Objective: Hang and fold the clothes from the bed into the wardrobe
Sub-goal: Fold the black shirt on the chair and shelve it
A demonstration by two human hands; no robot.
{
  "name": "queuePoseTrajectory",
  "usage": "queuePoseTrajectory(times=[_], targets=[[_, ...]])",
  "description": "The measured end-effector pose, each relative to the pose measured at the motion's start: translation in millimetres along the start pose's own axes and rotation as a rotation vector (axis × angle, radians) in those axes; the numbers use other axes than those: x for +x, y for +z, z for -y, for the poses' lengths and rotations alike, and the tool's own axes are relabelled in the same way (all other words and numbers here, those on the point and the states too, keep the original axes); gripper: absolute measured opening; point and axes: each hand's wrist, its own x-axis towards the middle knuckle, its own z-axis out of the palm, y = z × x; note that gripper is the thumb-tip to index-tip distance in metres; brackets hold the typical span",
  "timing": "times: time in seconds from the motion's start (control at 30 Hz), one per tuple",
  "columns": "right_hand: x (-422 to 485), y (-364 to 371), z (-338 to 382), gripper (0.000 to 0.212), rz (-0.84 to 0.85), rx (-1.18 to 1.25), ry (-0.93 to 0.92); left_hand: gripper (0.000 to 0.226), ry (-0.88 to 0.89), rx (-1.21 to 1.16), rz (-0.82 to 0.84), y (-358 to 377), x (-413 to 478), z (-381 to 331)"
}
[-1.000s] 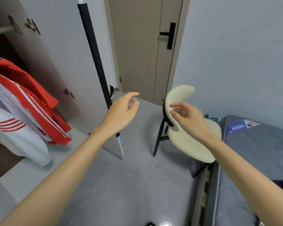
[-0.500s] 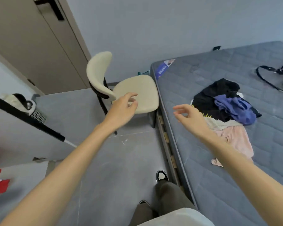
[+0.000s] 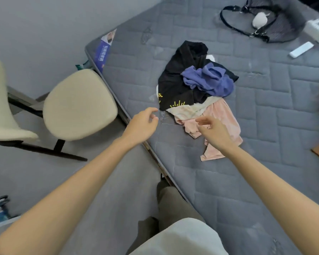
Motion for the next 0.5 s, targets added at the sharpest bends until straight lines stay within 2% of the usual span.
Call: queuePoseTrajectory(times=[0.1, 0.27, 0.5], targets=[[51, -7, -13, 0.035, -0.011, -0.064, 0.065, 0.038, -0.001, -0.002, 0.049, 22, 60, -5], [125, -5, -38, 0.036, 0.010, -0.229, 0.068, 0.040, -0.013, 0.021, 0.138, 63, 142, 1], [217, 15, -77, 0.037, -0.016, -0.243, 0.111, 0.051, -0.033, 0.031, 0.217, 133, 225, 22]])
